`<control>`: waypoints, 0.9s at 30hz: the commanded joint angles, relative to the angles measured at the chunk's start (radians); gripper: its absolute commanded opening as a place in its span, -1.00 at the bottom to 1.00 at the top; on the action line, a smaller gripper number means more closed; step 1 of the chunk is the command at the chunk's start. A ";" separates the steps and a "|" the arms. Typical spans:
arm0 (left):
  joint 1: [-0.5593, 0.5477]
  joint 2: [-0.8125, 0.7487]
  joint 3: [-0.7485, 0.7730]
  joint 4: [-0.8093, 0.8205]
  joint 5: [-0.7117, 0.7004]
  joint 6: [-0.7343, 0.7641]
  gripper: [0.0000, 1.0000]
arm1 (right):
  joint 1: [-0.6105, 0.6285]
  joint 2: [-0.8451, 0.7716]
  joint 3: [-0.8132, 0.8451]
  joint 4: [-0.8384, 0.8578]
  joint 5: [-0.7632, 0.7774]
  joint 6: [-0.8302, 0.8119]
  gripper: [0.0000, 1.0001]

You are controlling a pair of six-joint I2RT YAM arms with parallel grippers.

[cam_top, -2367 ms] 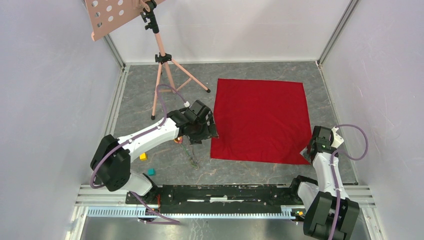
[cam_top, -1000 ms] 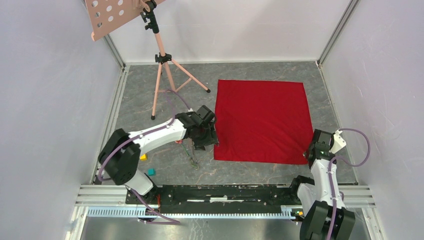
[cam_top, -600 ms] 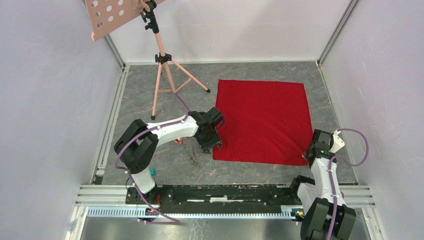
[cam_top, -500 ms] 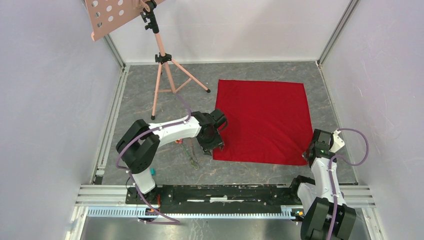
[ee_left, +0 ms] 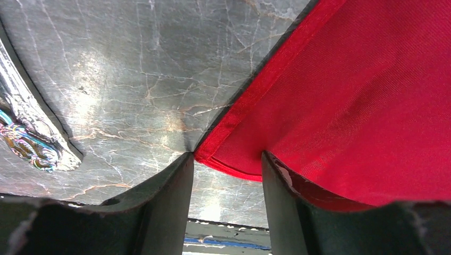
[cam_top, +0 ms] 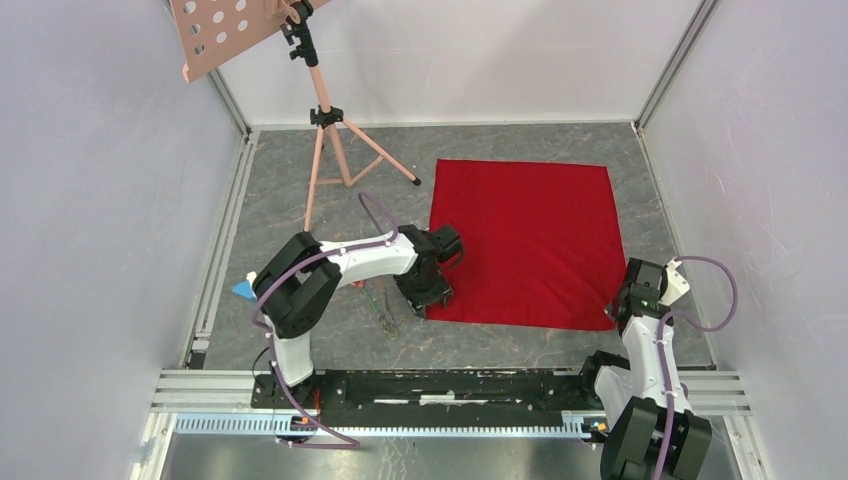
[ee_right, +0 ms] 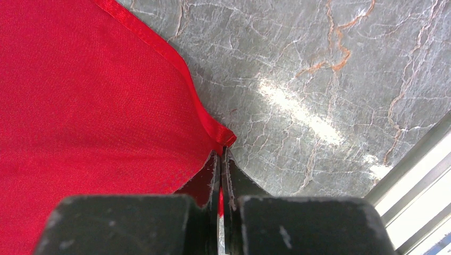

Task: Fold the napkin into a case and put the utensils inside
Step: Pick up the flattened napkin from the center of the board.

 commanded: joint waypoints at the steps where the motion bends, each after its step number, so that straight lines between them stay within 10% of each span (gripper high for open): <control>1: 0.000 0.041 0.013 -0.009 0.005 -0.082 0.12 | -0.003 -0.008 0.043 -0.009 0.011 -0.013 -1.00; 6: 0.012 0.079 -0.009 0.006 0.000 -0.086 0.03 | -0.004 -0.017 0.042 -0.012 -0.003 -0.018 -1.00; 16: 0.033 -0.004 -0.032 0.064 -0.056 -0.010 -0.91 | -0.002 -0.074 0.071 0.052 -0.173 -0.194 -1.00; 27: 0.083 -0.403 -0.002 0.249 -0.037 0.338 -0.95 | -0.003 -0.205 0.428 0.049 -0.339 -0.385 -0.99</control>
